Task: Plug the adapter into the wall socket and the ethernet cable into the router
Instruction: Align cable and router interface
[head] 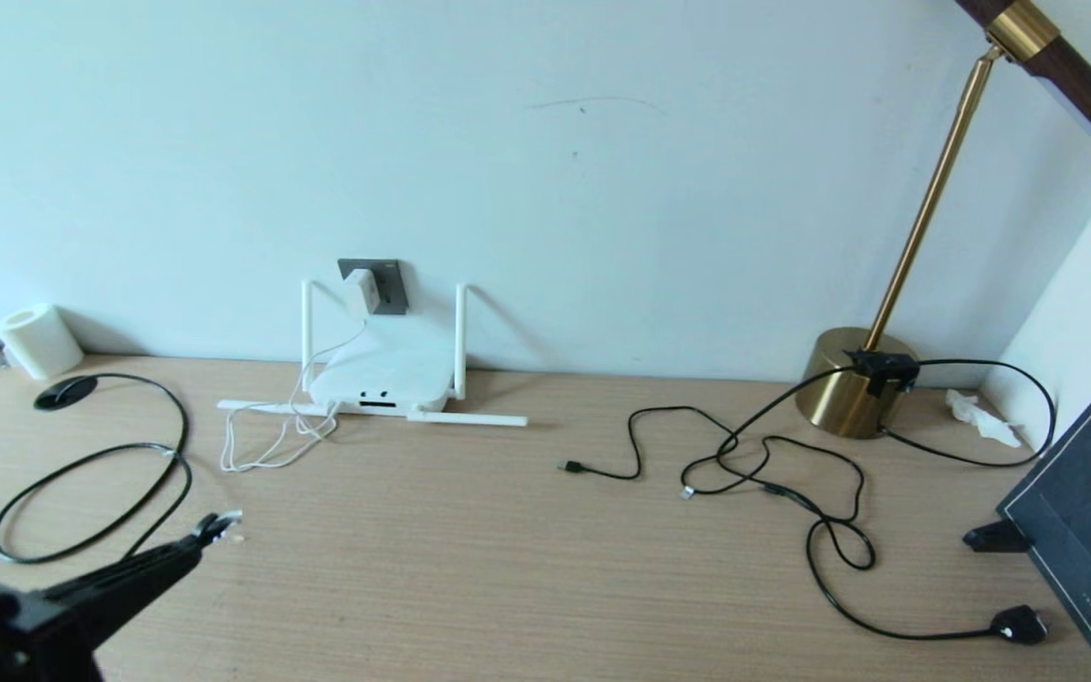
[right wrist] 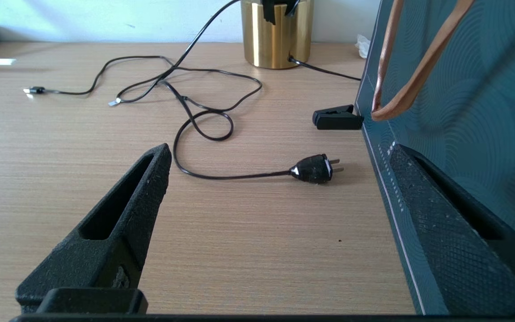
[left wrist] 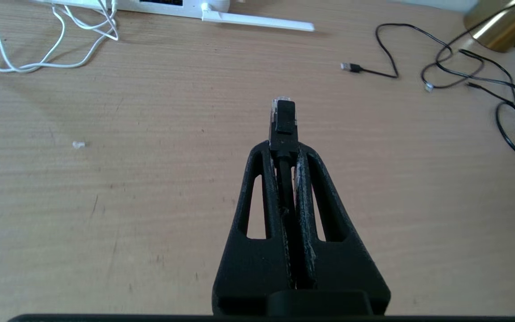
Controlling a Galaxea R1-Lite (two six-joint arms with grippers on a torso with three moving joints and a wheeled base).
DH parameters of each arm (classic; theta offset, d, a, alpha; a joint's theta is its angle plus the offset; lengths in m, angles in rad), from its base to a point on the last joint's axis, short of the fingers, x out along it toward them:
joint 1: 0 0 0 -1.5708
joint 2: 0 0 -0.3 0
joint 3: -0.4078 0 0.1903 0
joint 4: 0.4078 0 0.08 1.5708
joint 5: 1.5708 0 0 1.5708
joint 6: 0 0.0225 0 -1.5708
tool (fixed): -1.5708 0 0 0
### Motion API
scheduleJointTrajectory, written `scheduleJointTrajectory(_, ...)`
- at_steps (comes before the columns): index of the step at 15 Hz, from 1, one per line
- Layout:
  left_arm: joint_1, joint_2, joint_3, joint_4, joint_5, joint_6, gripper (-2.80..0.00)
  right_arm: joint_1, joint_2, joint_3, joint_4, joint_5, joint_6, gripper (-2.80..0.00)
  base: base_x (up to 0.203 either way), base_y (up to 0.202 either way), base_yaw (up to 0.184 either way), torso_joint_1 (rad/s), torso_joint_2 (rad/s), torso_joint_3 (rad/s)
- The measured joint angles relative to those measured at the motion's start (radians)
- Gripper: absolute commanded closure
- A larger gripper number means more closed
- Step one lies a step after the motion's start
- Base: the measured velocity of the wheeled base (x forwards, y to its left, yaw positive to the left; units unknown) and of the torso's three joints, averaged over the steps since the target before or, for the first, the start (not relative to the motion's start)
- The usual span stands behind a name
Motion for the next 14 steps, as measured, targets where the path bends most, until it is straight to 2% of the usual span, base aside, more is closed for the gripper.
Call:
scheduleJointTrajectory(2, 0.0, 0.072, -0.003, -0.076, 0.0, -0.004, 0.0, 0.0, 0.0, 0.0, 0.001, 0.0, 0.0, -2.8, 0.0, 0.0, 0.0, -0.158, 0.41, 0.242)
scheduleJointTrajectory(9, 0.001, 0.117, 0.039, -0.085, -0.001, -0.009, 0.0, 0.0, 0.0, 0.0, 0.0, 0.0, -0.001, -2.8, 0.0, 0.0, 0.0, -0.188, 0.5, 0.308)
scheduleJointTrajectory(14, 0.005, 0.131, -0.011, -0.128, 0.008, -0.002, 0.0, 0.0, 0.0, 0.0, 0.0, 0.001, -0.001, -2.8, 0.0, 0.0, 0.0, -0.049, 0.15, 0.097)
